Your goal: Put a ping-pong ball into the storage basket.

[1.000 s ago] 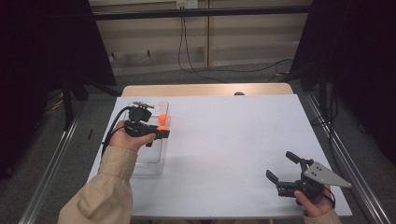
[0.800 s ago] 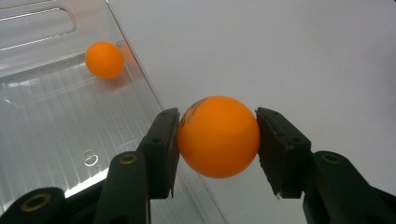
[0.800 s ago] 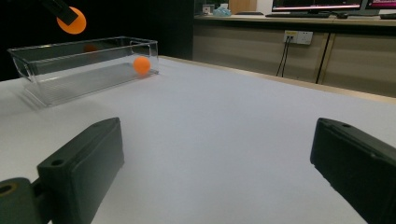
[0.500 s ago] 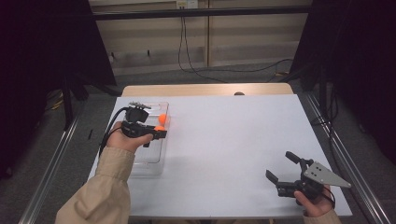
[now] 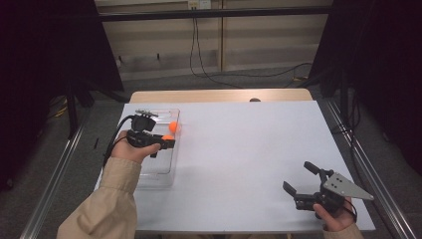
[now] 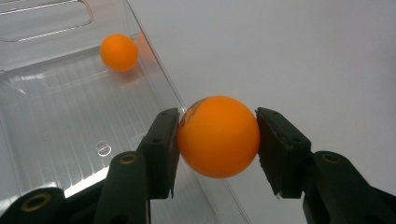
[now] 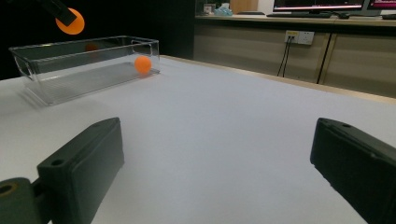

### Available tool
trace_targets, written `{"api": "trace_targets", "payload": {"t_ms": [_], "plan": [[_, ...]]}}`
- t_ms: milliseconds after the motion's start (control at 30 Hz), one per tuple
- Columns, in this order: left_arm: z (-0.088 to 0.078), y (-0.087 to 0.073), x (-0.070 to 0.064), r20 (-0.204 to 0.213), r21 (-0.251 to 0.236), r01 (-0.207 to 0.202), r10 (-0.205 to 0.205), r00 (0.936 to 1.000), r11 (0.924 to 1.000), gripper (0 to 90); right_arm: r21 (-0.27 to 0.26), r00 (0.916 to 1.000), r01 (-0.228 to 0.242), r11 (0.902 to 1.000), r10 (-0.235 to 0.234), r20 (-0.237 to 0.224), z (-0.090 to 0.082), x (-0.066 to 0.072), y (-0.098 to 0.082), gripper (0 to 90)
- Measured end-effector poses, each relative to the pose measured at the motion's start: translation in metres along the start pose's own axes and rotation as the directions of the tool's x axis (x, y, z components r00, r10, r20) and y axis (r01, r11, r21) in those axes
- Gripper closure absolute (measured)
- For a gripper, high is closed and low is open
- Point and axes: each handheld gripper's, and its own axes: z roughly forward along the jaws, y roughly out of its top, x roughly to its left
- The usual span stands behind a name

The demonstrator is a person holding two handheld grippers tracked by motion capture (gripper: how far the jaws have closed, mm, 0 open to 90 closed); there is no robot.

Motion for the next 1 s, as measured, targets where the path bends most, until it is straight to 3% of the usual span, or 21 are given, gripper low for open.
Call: {"api": "trace_targets", "payload": {"t_ms": [33, 167, 533, 633, 667, 1000], "plan": [[0.000, 0.000, 0.000, 0.000, -0.008, 0.013, -0.013, 0.9999, 0.9999, 51.0, 0.000, 1.0000, 0.004, 1.0000, -0.004, -0.002, 0.000, 0.000, 0.000, 2.3], [-0.002, -0.001, 0.003, 0.006, 0.005, -0.005, 0.005, 1.0000, 1.0000, 51.1, 0.003, 1.0000, 0.001, 1.0000, -0.001, -0.003, 0.000, 0.000, 0.000, 2.3], [-0.002, -0.004, 0.008, -0.003, 0.002, 0.006, -0.006, 1.0000, 1.0000, 51.1, -0.002, 0.9998, 0.020, 0.9998, -0.020, -0.005, 0.001, -0.001, 0.000, 2.3], [-0.001, -0.004, 0.008, -0.004, -0.016, 0.033, -0.033, 0.9995, 0.9993, 51.1, 0.003, 0.9998, 0.020, 0.9998, -0.020, -0.008, 0.001, -0.001, 0.000, 2.3], [-0.002, -0.004, 0.010, -0.005, 0.002, 0.007, -0.007, 1.0000, 1.0000, 51.1, 0.002, 0.9998, 0.020, 0.9998, -0.020, -0.009, 0.001, -0.001, 0.000, 2.3], [-0.003, -0.006, 0.013, -0.011, -0.005, 0.019, -0.019, 0.9998, 0.9998, 51.1, 0.001, 0.9998, 0.020, 0.9998, -0.020, -0.006, 0.001, 0.000, -0.001, 2.3]]}}
